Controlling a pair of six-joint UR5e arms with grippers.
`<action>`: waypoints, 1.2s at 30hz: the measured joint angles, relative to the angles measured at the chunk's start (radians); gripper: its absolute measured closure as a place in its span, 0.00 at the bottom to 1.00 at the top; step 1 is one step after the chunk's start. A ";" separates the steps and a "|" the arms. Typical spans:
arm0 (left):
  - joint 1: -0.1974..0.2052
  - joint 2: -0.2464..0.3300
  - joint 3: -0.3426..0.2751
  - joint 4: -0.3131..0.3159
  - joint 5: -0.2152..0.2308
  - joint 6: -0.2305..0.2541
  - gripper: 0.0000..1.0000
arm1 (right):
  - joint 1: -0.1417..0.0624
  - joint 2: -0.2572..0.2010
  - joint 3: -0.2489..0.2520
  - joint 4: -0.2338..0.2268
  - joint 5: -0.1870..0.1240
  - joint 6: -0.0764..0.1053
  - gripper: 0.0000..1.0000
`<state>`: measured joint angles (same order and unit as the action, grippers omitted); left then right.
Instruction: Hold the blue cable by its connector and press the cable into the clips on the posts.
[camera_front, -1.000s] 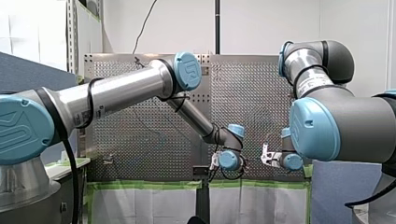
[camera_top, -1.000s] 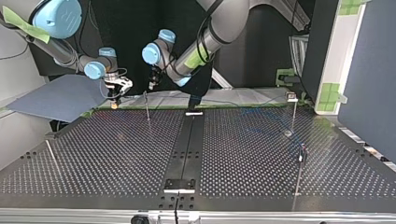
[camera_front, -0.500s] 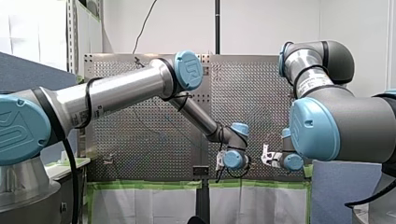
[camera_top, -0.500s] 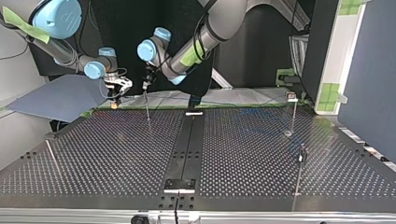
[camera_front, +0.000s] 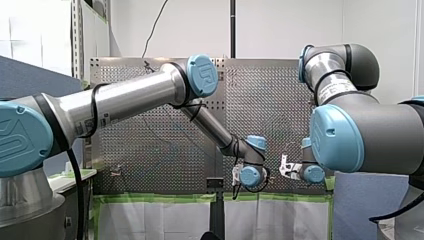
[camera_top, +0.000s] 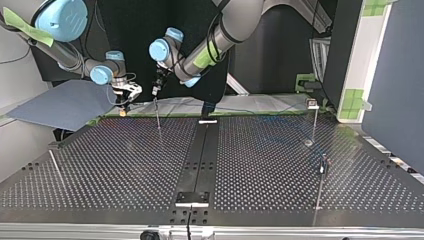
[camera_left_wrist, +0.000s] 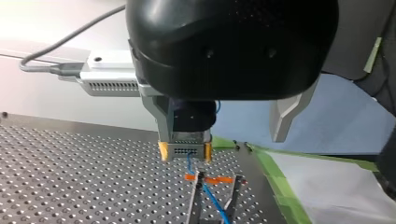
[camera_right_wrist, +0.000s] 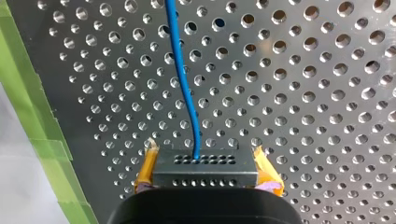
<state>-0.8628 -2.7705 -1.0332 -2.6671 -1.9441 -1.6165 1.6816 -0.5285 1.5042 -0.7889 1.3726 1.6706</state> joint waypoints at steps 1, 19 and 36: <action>0.000 0.000 0.000 0.003 0.000 -0.001 0.01 | 0.000 0.001 0.000 0.000 0.000 0.000 1.00; -0.003 -0.030 0.000 0.023 -0.016 -0.018 0.01 | 0.002 0.003 0.000 -0.004 -0.001 0.000 1.00; -0.004 -0.030 -0.001 0.012 -0.036 -0.019 0.01 | 0.003 0.004 0.000 -0.001 -0.002 0.000 1.00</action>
<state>-0.8670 -2.8001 -1.0337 -2.6552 -1.9799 -1.6351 1.6843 -0.5241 1.5042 -0.7900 1.3702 1.6708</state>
